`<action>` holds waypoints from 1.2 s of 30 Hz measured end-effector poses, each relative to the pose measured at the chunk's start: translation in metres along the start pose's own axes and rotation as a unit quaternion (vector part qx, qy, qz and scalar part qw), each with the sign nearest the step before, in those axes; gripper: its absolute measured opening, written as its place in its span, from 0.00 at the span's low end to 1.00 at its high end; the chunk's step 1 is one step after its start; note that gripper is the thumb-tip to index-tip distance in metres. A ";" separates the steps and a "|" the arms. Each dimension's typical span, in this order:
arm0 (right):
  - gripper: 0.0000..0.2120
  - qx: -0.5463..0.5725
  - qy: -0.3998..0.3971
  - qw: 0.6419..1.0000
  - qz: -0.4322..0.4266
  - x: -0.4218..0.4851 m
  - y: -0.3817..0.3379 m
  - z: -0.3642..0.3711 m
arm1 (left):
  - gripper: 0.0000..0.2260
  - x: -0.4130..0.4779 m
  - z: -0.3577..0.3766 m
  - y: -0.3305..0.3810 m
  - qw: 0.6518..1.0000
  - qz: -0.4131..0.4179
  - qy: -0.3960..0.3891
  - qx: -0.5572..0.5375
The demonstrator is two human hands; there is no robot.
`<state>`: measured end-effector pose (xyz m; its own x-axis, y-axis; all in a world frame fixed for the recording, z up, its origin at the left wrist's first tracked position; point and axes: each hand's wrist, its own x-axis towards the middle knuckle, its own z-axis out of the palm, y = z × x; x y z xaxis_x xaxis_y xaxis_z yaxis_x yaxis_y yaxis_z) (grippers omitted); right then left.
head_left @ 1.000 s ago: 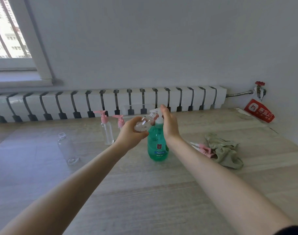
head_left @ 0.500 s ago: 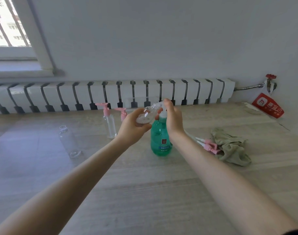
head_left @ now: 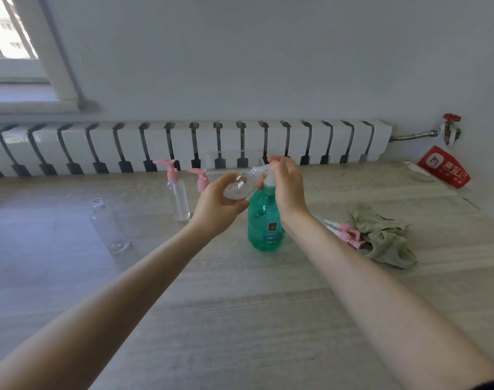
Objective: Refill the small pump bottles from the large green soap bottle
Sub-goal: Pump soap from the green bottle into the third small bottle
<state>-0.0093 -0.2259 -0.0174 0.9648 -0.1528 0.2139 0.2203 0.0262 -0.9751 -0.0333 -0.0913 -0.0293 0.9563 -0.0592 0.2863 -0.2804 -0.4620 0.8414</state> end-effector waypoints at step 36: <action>0.21 -0.152 0.079 0.985 -0.034 -0.002 0.010 0.019 | 0.24 0.002 -0.001 0.000 0.999 -0.017 -0.009 -0.031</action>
<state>-0.0066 -0.2069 -0.0267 0.9096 -0.2967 0.2908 0.2073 -0.2825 -0.9366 -0.0319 -0.0903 -0.0280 0.9664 -0.0614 0.2496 -0.2525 -0.4086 0.8771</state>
